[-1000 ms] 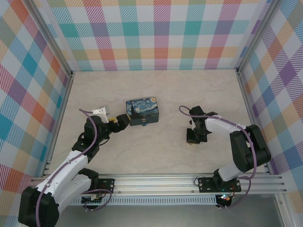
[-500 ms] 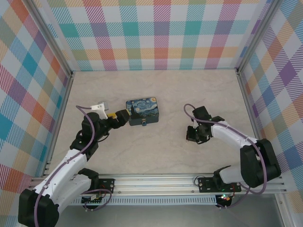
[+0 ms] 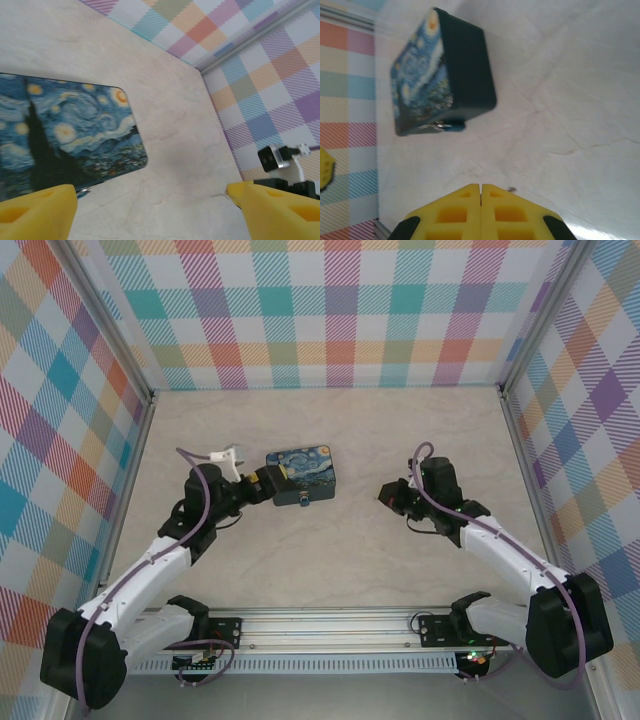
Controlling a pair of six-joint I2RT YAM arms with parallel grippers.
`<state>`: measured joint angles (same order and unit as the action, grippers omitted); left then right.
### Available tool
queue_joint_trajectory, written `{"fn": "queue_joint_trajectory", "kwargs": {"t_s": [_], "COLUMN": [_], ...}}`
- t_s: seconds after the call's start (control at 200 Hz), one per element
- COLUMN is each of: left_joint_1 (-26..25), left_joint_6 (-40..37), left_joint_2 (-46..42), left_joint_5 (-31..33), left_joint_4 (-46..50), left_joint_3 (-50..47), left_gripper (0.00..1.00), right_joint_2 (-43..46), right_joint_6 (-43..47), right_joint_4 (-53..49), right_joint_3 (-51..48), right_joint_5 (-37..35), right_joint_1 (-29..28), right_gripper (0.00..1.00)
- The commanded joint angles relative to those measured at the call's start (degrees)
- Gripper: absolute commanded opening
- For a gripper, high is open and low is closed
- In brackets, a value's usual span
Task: Unlock the padlock with the key
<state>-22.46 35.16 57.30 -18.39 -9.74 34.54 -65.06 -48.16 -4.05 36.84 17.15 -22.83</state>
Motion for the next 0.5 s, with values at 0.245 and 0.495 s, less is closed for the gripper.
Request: {"fn": "queue_joint_trajectory", "kwargs": {"t_s": [0.245,0.495], "left_joint_1": [-8.8,-11.3], "left_joint_6": [8.1,29.2], "left_joint_2": [12.6,23.0], "left_joint_5": [-0.4,-1.2], "left_joint_4": [-5.1,-2.2], "left_joint_3": [8.8,15.5], "left_gripper": [0.74,0.63], "right_joint_2": [0.6,-2.1], "right_joint_6": [-6.4,-3.9], "right_joint_4": [12.2,14.5], "right_joint_3": [0.7,1.6], "right_joint_5": [4.5,5.7], "right_joint_1": [-1.2,-1.5], "right_gripper": [0.0,0.0]}}
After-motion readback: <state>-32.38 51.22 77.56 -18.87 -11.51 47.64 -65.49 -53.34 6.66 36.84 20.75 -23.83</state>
